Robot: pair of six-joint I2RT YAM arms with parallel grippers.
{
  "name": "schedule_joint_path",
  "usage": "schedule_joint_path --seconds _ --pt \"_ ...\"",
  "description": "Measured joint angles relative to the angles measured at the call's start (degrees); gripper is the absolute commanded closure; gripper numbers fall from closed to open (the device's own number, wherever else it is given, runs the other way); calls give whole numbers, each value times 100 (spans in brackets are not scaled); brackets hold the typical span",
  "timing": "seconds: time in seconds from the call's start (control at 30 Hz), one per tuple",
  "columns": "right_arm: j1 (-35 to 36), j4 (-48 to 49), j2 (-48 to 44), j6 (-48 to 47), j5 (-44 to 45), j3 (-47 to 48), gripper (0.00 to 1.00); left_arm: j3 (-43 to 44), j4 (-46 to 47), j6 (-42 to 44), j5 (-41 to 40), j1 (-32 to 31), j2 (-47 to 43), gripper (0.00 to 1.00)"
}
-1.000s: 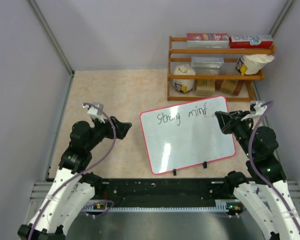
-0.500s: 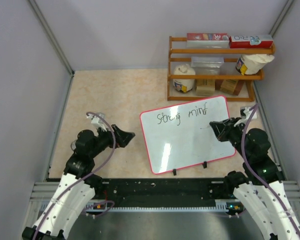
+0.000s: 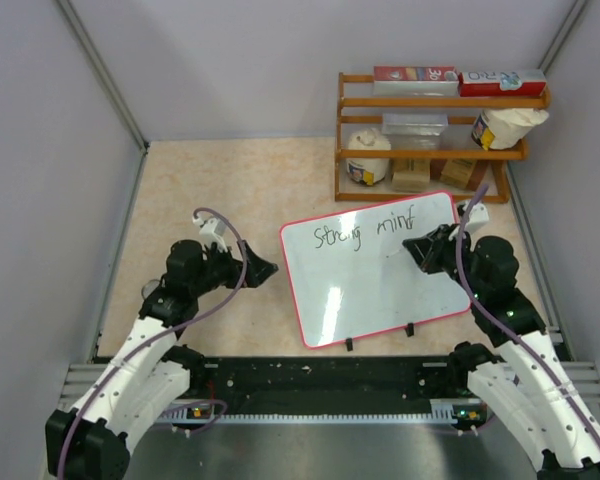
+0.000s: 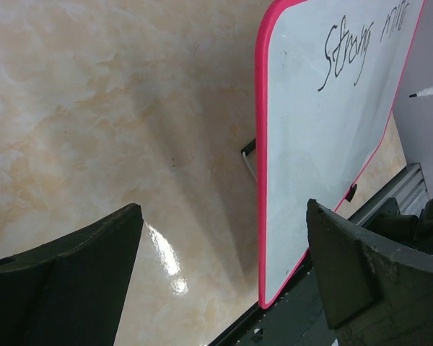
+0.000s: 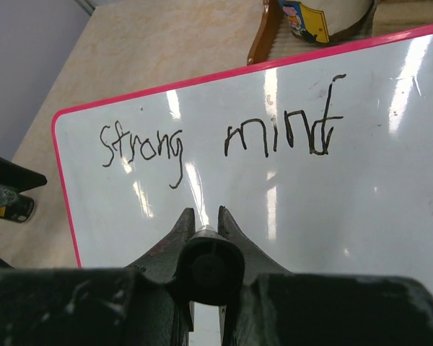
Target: Write a sentence on the whiteboard
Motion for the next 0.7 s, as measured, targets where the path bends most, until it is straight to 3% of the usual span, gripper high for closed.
schedule_joint_path --seconds 0.37,0.7 --pt "144 514 22 42 -326 -144 100 4 448 101 605 0 820 4" --pt "1576 1051 247 17 297 -328 100 -66 1873 144 1578 -2 1606 13"
